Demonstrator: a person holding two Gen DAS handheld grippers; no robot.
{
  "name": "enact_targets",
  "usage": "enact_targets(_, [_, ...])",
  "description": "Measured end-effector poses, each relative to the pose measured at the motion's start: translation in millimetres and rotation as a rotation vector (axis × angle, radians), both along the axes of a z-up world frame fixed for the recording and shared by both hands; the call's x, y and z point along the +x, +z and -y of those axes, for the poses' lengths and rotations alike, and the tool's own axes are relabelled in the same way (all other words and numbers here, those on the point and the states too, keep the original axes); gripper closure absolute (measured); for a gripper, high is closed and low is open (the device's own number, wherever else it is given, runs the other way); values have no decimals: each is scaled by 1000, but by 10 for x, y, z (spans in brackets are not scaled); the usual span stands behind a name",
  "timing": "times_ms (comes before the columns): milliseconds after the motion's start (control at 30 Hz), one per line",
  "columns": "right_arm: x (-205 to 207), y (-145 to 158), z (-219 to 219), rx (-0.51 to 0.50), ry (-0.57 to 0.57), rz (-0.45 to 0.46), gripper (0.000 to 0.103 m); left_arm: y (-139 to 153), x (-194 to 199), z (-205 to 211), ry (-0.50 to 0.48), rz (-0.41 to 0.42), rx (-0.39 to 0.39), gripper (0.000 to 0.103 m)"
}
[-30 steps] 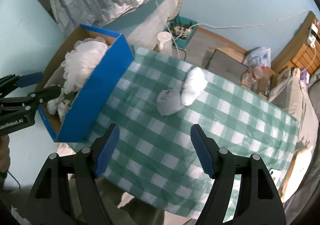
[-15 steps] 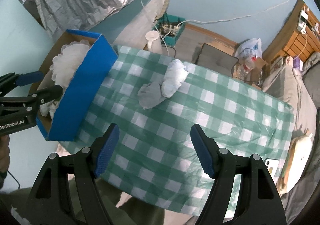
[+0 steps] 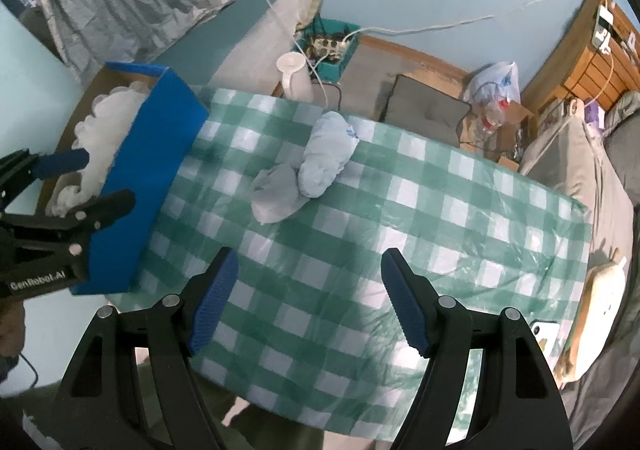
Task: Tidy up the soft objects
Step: 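Move both tools back over the table toward the grey and white socks, then grasp the grey sock with the left tool while the right tool grasps the white sock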
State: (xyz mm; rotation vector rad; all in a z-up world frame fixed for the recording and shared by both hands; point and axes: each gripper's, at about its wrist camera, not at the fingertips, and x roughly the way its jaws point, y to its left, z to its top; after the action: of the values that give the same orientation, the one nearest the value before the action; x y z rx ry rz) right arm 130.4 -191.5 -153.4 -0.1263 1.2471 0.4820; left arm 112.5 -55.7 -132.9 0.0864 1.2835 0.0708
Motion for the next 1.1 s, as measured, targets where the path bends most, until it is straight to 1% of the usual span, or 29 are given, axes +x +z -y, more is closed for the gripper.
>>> enact_targets(367, [456, -270, -106, 12, -36, -46, 30, -339, 292, -19, 4, -42, -34, 24])
enact_targets(633, [753, -504, -290, -19, -16, -59, 30, -510, 497, -93, 30, -53, -43, 24])
enact_targets(700, [828, -560, -331, -23, -12, -65, 30, -583, 545, -109, 40, -69, -47, 24])
enact_targets(867, [1008, -707, -453, -45, 4, -67, 30, -707, 600, -88, 35, -84, -68, 24])
enact_targets(1100, [1167, -899, -551, -60, 12, -86, 30, -803, 695, -81, 38, -85, -66, 24])
